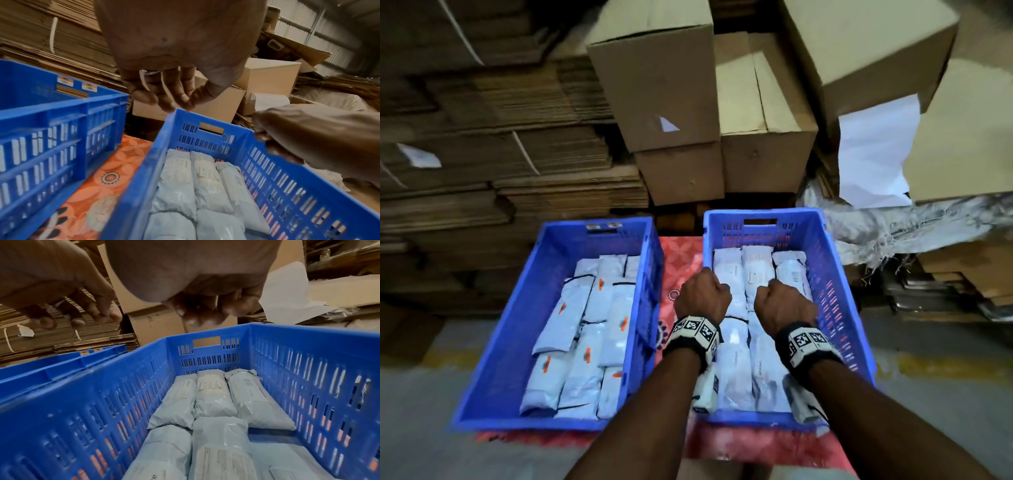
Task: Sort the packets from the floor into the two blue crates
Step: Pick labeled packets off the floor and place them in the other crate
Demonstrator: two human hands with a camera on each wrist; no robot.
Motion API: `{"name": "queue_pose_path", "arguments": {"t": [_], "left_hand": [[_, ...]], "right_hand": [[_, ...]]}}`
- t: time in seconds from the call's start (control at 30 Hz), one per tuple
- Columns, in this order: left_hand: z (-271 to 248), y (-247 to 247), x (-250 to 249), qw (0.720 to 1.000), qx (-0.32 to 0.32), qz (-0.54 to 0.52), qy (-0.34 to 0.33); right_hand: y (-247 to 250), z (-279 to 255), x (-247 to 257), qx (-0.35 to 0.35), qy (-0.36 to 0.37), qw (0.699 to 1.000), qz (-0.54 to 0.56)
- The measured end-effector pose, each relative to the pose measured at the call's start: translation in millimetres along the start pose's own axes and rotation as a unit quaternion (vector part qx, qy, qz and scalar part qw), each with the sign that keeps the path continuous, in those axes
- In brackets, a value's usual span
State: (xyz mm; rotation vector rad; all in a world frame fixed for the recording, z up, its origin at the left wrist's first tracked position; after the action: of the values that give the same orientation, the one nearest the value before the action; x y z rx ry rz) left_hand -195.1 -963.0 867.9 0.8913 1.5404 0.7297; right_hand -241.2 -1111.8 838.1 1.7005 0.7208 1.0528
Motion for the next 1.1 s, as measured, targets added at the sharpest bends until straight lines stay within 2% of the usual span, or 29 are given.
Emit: {"name": "queue_pose_path", "arguments": {"t": [0.13,0.33,0.5,0.73,0.93,1.1], "left_hand": [[-10,34,38,0.998,-0.064,0.006,-0.01],[-35,93,123,0.995,-0.098,0.003,0.008],[-58,133,203,0.992,-0.123,0.015,0.038],[-94,185,295,0.98,-0.183,0.017,0.07],[-102,225,341,0.955,-0.28,-0.024,0.091],[-98,250,382,0.947,-0.294,0.004,0.126]], "right_hand": [[-2,-19,29,-0.085,0.005,0.996,0.016],[-23,-62,90,-0.117,0.058,0.991,0.015],[-49,-109,154,-0.178,0.099,0.979,0.009],[-82,-163,247,-0.173,0.17,0.969,0.035],[-97,-184,318,-0.166,0.252,0.953,0.036],[-120,-184,373,-0.161,0.304,0.937,0.062]]}}
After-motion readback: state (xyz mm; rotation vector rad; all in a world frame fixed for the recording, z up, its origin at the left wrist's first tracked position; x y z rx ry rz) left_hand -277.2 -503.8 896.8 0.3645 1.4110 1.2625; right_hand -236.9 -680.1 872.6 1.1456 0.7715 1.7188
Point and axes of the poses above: each hand's wrist, its own z-axis towards the middle knuckle, its own y-axis out of the back of the hand, x = y × z, the point moved 2 cm from there along z, towards the middle knuckle, and after that the axes turned 3 degrees about z, right-handed, at the moved point
